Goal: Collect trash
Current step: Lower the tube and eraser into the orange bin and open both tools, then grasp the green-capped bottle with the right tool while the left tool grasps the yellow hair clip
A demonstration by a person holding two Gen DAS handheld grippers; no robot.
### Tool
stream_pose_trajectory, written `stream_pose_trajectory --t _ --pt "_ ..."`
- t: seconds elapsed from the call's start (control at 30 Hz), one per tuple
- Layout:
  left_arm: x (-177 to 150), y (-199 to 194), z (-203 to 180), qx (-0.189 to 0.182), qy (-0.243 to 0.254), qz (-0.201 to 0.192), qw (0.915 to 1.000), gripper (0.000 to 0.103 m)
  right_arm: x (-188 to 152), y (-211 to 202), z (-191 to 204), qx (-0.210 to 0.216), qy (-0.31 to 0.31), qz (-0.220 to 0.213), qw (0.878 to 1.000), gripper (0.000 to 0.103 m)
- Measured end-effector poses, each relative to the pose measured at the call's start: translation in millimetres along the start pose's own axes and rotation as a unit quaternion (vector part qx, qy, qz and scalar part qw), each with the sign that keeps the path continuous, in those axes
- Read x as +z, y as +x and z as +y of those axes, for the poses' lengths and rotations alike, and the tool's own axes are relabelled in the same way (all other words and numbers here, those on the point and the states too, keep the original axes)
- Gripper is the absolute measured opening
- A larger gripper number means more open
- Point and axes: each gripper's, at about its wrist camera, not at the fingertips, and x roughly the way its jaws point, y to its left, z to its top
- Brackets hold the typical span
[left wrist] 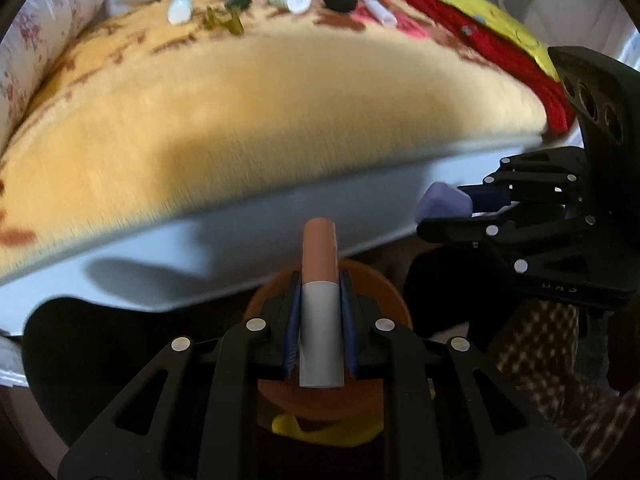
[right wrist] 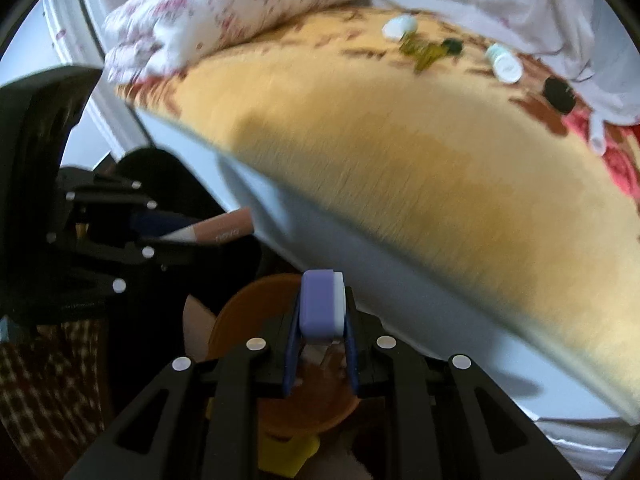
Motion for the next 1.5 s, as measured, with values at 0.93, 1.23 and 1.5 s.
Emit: stream_pose_trajectory --t 0.93,1.23,1.5 --pt "67.9 -40.2 20.5 0.06 -0.064 -0.122 0.9887 0.071 20.1 -26.0 -33.1 -0.038 0.054 -0.074 0.995 0.07" --pt "151.3 -33.2 63.7 0.1 -0.104 -0.172 0.9745 0.071 97.2 -34.9 -94.1 -0.093 0.072 -0.146 0.982 0.07" --pt "183.9 -25.4 72.2 0.105 -0.118 -0.19 0.969 0.071 217.5 8.9 -169.5 -0.136 0.086 -0.146 0.976 0.07"
